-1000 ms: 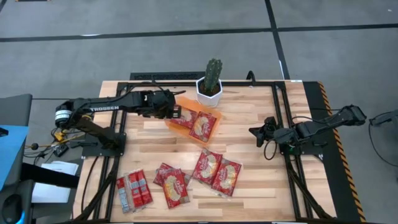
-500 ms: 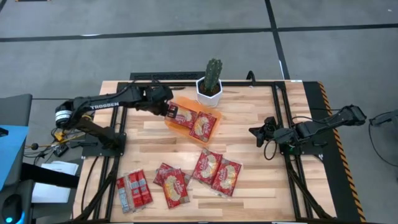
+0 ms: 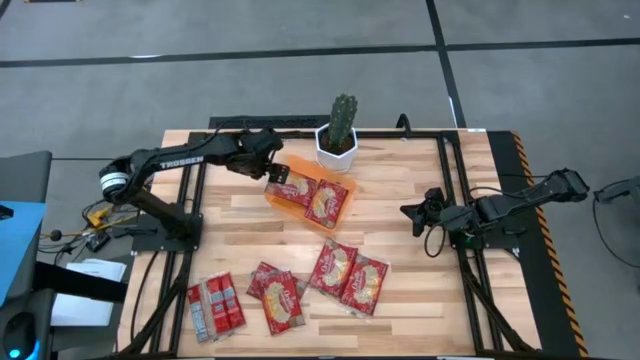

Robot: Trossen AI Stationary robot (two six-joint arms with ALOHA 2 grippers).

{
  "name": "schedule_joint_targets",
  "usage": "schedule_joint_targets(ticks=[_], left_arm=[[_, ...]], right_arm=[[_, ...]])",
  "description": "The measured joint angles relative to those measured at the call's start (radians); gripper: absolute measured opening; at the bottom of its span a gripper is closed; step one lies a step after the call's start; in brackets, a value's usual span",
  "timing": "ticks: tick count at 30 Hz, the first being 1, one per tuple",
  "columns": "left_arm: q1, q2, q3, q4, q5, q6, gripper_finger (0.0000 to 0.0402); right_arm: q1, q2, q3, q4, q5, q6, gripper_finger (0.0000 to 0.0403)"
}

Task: Sort popcorn bags into baskets
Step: Put the popcorn bag into the bin

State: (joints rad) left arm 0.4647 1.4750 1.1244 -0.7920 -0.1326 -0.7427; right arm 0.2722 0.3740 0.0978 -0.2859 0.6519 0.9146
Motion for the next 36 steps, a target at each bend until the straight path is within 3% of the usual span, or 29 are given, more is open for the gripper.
schedule_joint_targets(ticks=[7, 14, 20, 31, 36], left_arm=[[0.019, 0.079, 0.0, 0.091, 0.072, 0.062, 0.0263], [0.043, 0.129, 0.0, 0.096, 0.124, 0.069, 0.0224], [0.049, 0.13, 0.0, 0.089, 0.125, 0.059, 0.0169], [0.049, 0.13, 0.0, 0.072, 0.155, 0.06, 0.0013], [0.049, 0.13, 0.0, 0.071, 0.19, 0.045, 0.0001]], right_arm=[[0.0, 0.0, 0.0, 0.0, 0.0, 0.0, 0.0064], [0.0, 0.0, 0.0, 0.0, 0.0, 0.001, 0.0064], [0.0, 0.0, 0.0, 0.001, 0.001, 0.001, 0.0064], [0.0, 0.0, 0.0, 0.001, 0.001, 0.001, 0.0064], [0.0, 0.0, 0.0, 0.002, 0.001, 0.001, 0.0064]])
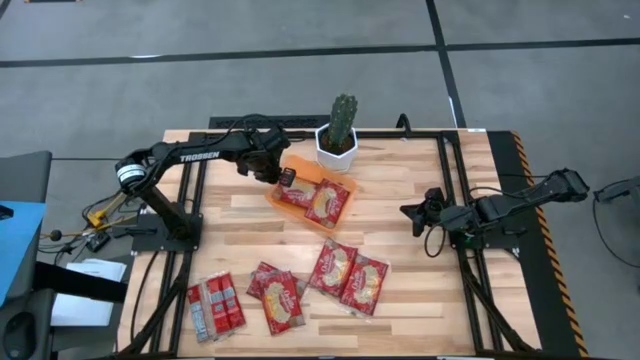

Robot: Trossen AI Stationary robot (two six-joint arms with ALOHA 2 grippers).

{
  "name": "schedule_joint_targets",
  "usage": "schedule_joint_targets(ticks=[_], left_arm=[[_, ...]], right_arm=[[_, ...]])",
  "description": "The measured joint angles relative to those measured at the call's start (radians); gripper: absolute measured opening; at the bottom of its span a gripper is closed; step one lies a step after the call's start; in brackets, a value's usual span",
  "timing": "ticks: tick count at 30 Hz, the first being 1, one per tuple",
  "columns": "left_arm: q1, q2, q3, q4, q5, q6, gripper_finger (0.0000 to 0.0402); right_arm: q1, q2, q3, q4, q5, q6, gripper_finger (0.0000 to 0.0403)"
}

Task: Sort popcorn bags into baskets
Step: Put the popcorn bag into the bin, then put the popcorn bag into the orange bin

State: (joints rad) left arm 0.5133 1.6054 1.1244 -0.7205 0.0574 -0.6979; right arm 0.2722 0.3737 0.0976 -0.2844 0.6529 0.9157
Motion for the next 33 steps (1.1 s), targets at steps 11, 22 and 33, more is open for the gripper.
schedule_joint_targets(ticks=[11, 22, 33], left_arm=[[-0.045, -0.097, 0.129, -0.005, 0.105, 0.032, 0.0], [-0.219, -0.231, 0.375, -0.097, 0.273, 0.11, 0.0008], [-0.619, -0.259, 0.348, -0.236, -0.04, -0.155, 0.0146]], right_arm=[[0.0, 0.032, 0.008, 0.186, -0.113, -0.085, 0.0054], [0.0, 0.285, 0.16, 0.079, -0.374, -0.155, 0.002], [0.105, 0.689, 0.32, 0.079, -0.517, -0.048, 0.0025]])
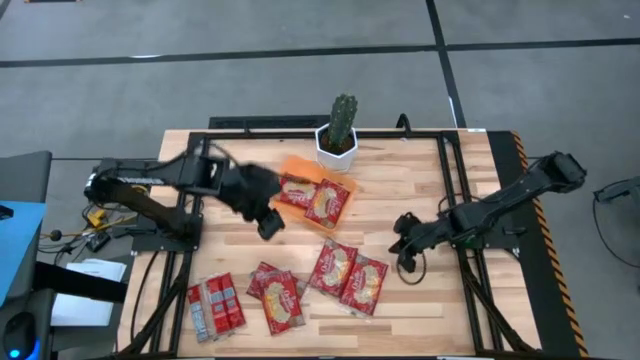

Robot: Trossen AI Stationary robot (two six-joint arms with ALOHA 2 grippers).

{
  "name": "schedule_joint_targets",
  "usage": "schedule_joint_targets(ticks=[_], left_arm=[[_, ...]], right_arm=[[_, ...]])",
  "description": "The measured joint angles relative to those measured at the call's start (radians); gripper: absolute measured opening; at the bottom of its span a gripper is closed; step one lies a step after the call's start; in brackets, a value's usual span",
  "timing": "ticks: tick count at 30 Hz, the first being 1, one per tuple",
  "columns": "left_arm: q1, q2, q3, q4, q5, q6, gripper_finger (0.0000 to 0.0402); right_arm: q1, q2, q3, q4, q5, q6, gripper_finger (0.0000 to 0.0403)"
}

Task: Sort popcorn bags into baskets
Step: Put the popcorn bag into the orange bin

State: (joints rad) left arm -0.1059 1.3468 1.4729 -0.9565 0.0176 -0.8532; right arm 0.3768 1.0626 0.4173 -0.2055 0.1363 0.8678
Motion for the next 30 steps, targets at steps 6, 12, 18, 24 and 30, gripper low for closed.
schedule_joint_targets(ticks=[6, 12, 18, 24, 30], left_arm=[[-0.131, 0.0, -0.157, 0.111, -0.241, -0.173, 0.0194], [-0.195, 0.001, -0.446, 0.557, -0.296, -0.256, 0.0198], [-0.209, 0.006, -0.697, 0.877, -0.461, -0.353, 0.0199], [-0.232, 0.134, -0.752, 1.079, -0.441, -0.391, 0.0199], [-0.267, 0.295, -0.686, 1.098, -0.425, -0.445, 0.0199]], right_arm=[[0.072, 0.203, 0.143, 0.001, 0.017, 0.051, 0.0013], [0.121, 0.368, 0.286, -0.042, 0.02, 0.154, 0.0021], [0.148, 0.461, 0.421, -0.19, 0.021, 0.254, 0.0017], [0.16, 0.515, 0.532, -0.207, 0.066, 0.291, 0.0016], [0.167, 0.612, 0.626, -0.211, 0.146, 0.293, 0.0017]])
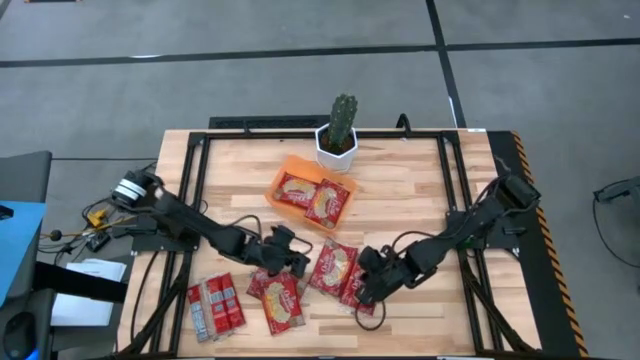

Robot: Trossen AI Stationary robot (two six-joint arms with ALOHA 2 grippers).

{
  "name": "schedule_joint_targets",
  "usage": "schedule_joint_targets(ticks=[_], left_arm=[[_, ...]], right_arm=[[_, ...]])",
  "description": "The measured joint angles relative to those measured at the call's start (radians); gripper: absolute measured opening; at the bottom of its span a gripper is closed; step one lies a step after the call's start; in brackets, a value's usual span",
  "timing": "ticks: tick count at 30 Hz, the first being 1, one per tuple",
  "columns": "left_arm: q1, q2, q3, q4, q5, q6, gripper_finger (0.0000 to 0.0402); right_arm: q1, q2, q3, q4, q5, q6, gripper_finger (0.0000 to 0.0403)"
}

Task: Sort popcorn bags into baskets
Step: Put the popcorn bag into the orange bin

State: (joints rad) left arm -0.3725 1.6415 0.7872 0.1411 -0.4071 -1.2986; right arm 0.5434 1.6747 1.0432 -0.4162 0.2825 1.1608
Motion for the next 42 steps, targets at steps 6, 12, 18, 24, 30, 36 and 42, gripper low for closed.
schedule_joint_targets(ticks=[6, 12, 18, 24, 30, 36, 42], left_arm=[[0.011, 0.115, 0.065, 0.046, 0.028, 0.006, 0.0199], [0.039, 0.221, 0.136, 0.05, 0.119, 0.026, 0.0199], [0.063, 0.31, 0.19, 0.069, 0.203, 0.028, 0.0199], [0.065, 0.32, 0.22, 0.094, 0.224, 0.053, 0.0191], [0.066, 0.318, 0.218, 0.11, 0.245, 0.04, 0.0114], [0.064, 0.319, 0.218, 0.112, 0.277, 0.037, 0.0012], [0.072, 0.313, 0.218, 0.116, 0.333, 0.021, 0.0004]], right_arm=[[0.002, 0.132, 0.036, 0.003, 0.004, 0.024, 0.0017], [-0.001, 0.218, 0.07, 0.017, 0.002, 0.03, 0.0022], [-0.029, 0.275, 0.121, 0.071, -0.018, -0.062, 0.0017], [-0.046, 0.289, 0.149, 0.057, -0.034, -0.096, 0.0027], [-0.046, 0.272, 0.146, 0.043, -0.039, -0.145, 0.002], [-0.045, 0.253, 0.145, -0.014, -0.046, -0.143, 0.0019], [-0.025, 0.227, 0.145, -0.092, -0.049, -0.129, 0.0029]])
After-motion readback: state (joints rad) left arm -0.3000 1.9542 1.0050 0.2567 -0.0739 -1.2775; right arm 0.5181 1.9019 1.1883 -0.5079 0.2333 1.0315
